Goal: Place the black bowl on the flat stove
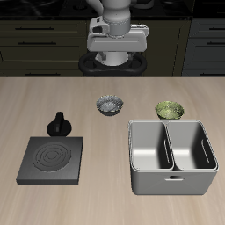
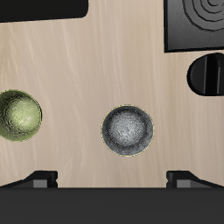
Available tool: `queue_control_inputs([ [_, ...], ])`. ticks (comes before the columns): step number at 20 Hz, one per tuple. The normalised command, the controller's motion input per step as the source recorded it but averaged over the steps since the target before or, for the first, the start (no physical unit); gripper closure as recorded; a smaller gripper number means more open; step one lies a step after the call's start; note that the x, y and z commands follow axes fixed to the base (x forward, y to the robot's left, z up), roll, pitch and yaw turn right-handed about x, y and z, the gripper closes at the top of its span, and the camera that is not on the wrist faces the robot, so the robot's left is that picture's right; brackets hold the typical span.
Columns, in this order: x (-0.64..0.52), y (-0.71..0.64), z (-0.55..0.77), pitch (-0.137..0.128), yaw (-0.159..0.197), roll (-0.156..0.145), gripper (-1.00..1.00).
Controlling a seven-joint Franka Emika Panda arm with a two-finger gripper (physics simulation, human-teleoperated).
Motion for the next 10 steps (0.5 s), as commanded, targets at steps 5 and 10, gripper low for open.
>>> queue_control_inputs([
  [5,0.11,0.06,-0.36,0.016,0.013,0.027,-1.00],
  [10,0.02,0.06,-0.32,-0.001,0.013,-0.002,-1.00],
])
